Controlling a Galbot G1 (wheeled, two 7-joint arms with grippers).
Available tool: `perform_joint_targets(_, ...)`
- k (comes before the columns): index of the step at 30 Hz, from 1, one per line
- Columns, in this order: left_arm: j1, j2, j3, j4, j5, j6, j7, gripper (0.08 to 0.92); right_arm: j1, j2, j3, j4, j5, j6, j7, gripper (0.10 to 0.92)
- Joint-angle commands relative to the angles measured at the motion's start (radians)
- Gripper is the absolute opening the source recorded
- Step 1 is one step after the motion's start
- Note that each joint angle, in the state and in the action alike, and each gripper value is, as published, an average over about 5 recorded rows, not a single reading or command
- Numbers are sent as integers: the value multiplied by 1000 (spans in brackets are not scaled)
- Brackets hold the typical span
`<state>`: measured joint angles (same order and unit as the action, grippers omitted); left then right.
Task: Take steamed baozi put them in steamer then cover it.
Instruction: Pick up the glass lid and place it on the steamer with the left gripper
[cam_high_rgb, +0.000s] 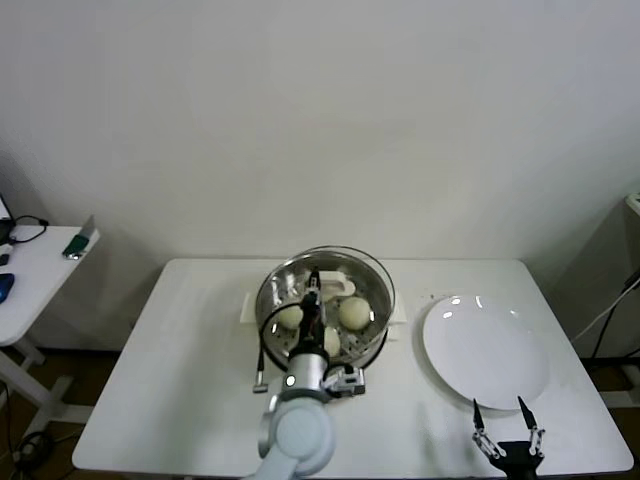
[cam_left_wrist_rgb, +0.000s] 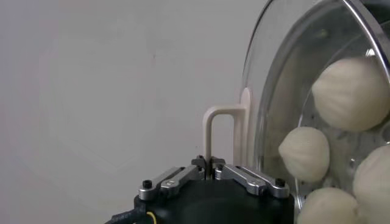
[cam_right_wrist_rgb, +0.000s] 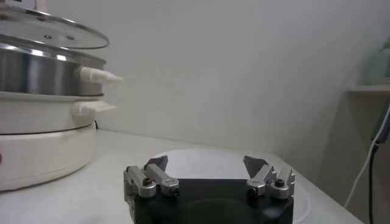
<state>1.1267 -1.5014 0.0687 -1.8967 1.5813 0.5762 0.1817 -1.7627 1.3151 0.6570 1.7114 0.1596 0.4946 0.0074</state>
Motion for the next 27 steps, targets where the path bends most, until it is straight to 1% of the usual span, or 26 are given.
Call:
perform_joint_targets(1,-4,-27,22,52,41,-1,-7,139,0,0,1,0,1,6,1,823)
perform_joint_targets(11,-3,-1,-7,56,46,1,-4,139,-2,1,2,2,2,15,3,823)
perform_joint_targets(27,-1,2,2,55,53,-19,11,139,2,-1,4,-1,-1,17,1,823)
